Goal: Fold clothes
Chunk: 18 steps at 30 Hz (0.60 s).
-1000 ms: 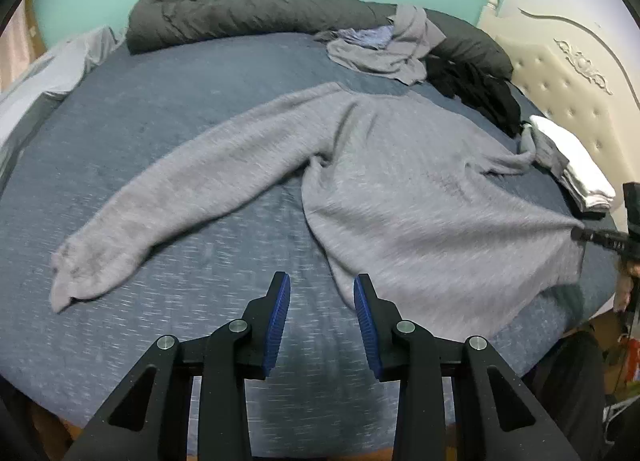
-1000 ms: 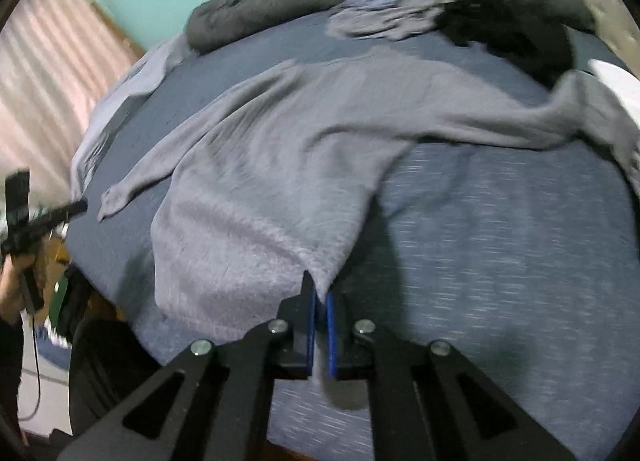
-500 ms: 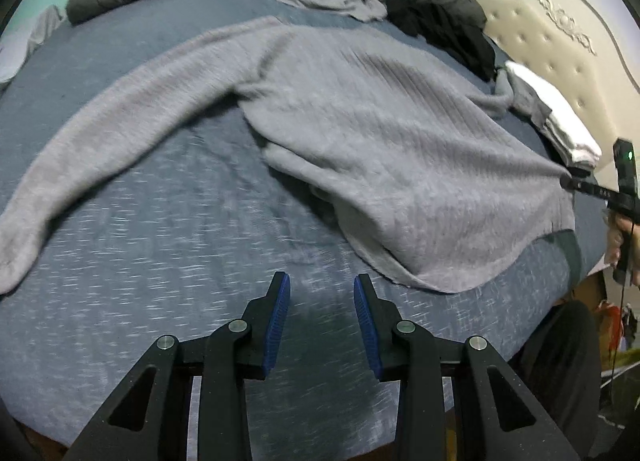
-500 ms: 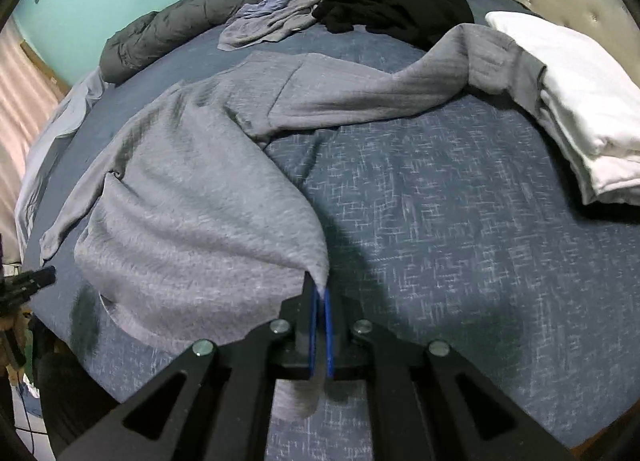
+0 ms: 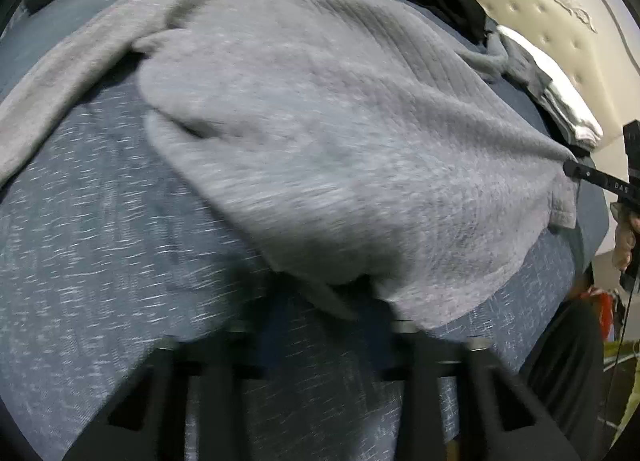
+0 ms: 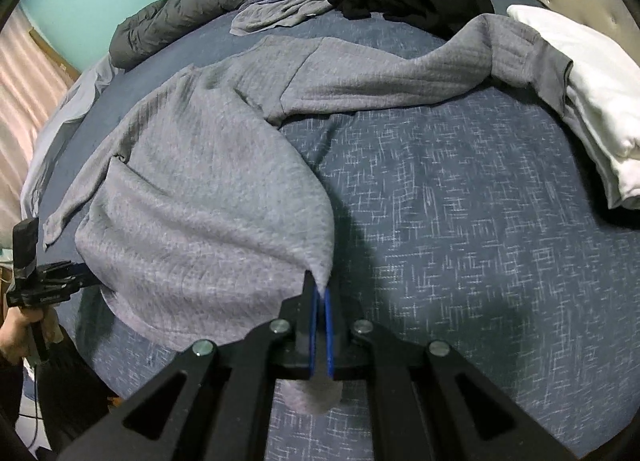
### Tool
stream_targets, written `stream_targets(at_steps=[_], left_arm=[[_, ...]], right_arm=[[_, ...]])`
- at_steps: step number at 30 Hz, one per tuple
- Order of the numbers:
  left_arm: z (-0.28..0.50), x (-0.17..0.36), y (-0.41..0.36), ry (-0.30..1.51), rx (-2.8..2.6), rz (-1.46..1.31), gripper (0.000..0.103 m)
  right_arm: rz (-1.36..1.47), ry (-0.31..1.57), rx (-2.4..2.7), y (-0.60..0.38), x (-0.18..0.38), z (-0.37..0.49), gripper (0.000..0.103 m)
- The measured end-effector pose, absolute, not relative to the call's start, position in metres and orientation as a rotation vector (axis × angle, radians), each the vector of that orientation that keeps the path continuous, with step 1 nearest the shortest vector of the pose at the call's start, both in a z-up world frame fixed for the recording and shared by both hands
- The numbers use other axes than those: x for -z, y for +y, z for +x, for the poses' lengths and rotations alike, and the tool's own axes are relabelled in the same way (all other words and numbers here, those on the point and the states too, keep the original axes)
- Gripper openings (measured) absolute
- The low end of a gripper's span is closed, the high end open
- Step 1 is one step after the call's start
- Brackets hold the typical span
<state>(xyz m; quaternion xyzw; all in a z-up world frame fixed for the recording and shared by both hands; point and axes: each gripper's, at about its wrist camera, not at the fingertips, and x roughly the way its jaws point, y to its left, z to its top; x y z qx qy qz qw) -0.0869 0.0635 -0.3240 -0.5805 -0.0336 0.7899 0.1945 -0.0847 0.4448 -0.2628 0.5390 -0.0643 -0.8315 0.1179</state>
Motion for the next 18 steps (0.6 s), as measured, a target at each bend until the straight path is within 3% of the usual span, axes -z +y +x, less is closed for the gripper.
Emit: stream_targets(at_steps=[6, 13, 18], left_arm=[[-0.075, 0.304, 0.065, -0.03, -2.249, -1.553, 0.005], [-0.033, 0.227, 0.033, 0.142, -2.342, -1.406, 0.005], [-0.003, 0.177, 0.004, 0.149, -2.387, -1.329, 0.005]], right_arm=[[1.567, -0.192, 2.426, 0.441, 0.26, -0.082, 0.003], [1.523, -0.198, 2.382, 0.434, 0.245, -0.077, 0.003], [1.507, -0.176, 2.318, 0.422, 0.228, -0.074, 0.003]])
